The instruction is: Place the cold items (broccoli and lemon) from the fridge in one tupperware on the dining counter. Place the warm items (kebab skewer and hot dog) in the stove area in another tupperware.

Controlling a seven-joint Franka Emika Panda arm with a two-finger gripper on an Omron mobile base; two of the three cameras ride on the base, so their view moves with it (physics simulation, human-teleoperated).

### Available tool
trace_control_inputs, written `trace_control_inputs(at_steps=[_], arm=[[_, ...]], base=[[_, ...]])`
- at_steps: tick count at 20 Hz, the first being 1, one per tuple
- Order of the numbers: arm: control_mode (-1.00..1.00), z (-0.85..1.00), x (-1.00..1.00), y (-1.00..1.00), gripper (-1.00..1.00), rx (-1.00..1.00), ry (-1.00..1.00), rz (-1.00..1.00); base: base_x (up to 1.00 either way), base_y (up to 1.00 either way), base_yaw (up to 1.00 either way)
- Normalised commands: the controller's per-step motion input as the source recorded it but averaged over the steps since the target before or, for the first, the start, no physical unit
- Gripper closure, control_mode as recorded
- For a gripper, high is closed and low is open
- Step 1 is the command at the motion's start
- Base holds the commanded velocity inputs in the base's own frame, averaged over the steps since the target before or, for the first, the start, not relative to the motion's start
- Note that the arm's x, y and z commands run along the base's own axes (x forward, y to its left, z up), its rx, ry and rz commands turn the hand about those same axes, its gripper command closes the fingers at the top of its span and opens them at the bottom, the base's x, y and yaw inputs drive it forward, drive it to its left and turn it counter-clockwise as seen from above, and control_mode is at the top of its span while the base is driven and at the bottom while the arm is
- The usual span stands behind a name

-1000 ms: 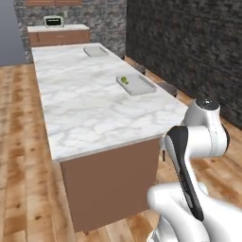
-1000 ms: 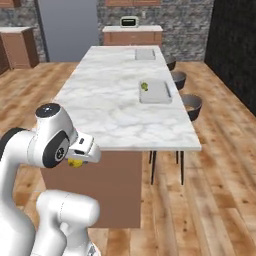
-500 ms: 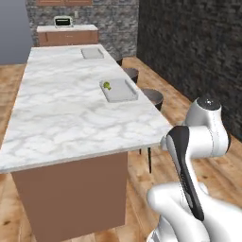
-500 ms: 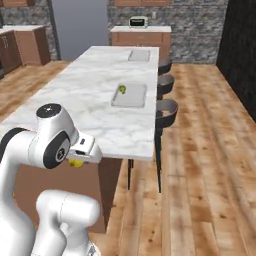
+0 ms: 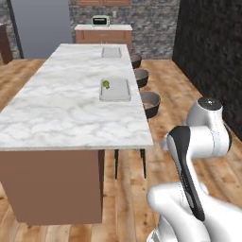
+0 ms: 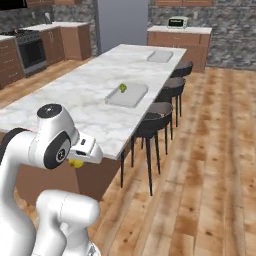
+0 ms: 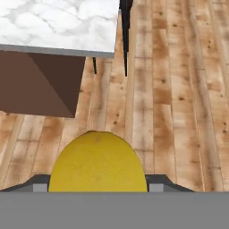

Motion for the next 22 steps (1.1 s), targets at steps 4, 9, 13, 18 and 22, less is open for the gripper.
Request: trace_control_inputs(at_steps=[4,9,13,18,22], arm=[[1.0,0.0,0.0,0.0,1.0,0.0,0.0,0.0],[1.0,0.0,0.0,0.0,1.0,0.0,0.0,0.0],[1.0,0.0,0.0,0.0,1.0,0.0,0.0,0.0],[1.0,0.0,0.0,0.0,1.0,0.0,0.0,0.0],[1.0,0.0,0.0,0.0,1.0,0.0,0.0,0.0]], base=[[0.24,-1.0,0.47],[0.08,-1.0,0.43],[0.65,-1.0,0.41],[0.77,-0.83,0.68],[0.39,-0.56,0.85]])
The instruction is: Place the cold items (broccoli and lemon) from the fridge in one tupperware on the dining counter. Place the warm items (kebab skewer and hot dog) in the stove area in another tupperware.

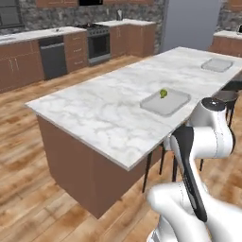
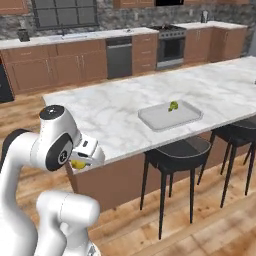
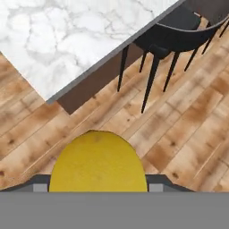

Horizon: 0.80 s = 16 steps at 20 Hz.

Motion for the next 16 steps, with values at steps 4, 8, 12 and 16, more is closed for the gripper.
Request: trace_control_inputs(at_steps=[4,8,12,16], arm=[[1.0,0.0,0.0,0.0,1.0,0.0,0.0,0.0],[1.0,0.0,0.0,0.0,1.0,0.0,0.0,0.0],[1.0,0.0,0.0,0.0,1.0,0.0,0.0,0.0],[1.0,0.0,0.0,0.0,1.0,0.0,0.0,0.0]], base=[[-0.18,-0.97,0.68],[-0.45,-1.0,0.64],[-0.12,-1.0,0.42],[0.0,-1.0,0.21]])
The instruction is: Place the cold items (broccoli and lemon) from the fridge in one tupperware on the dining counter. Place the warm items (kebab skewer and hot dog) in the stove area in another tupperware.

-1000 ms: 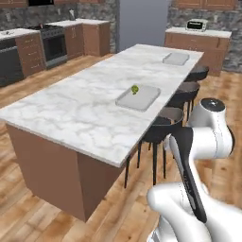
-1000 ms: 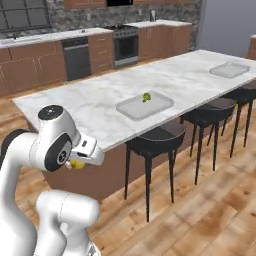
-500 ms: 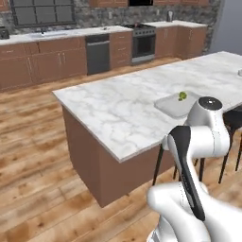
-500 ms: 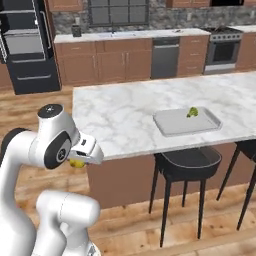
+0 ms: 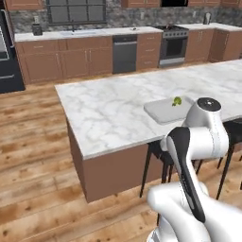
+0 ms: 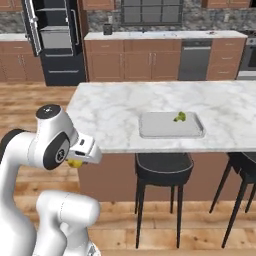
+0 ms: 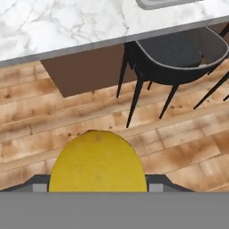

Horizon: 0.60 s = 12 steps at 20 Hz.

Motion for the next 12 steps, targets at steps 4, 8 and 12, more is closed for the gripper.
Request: trace_control_inputs(at_steps=[4,8,12], arm=[[1.0,0.0,0.0,0.0,1.0,0.0,0.0,0.0],[1.0,0.0,0.0,0.0,1.0,0.0,0.0,0.0],[1.0,0.0,0.0,0.0,1.0,0.0,0.0,0.0]], base=[[0.01,-1.0,0.0],[0.25,-0.88,-0.2],[0.63,-0.48,-0.14]])
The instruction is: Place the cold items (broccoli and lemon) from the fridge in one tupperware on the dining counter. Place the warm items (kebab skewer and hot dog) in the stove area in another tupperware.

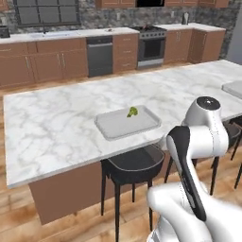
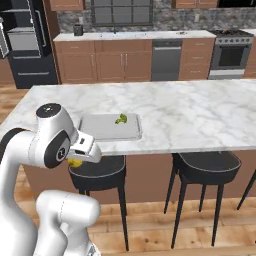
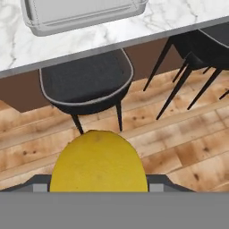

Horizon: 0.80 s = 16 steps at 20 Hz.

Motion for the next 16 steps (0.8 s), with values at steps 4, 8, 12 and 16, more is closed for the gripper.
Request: trace_control_inputs(at_steps=[4,8,12,16], arm=[[1.0,0.0,0.0,0.0,1.0,0.0,0.0,0.0],[1.0,0.0,0.0,0.0,1.0,0.0,0.0,0.0],[1.0,0.0,0.0,0.0,1.0,0.0,0.0,0.0],[-1.0,0.01,0.42,0.22,1.0,-0.02,0.06,0.02]], base=[[0.52,0.09,-0.02],[0.39,0.47,0.0],[0.32,0.57,0.02],[0.11,0.12,0.0]])
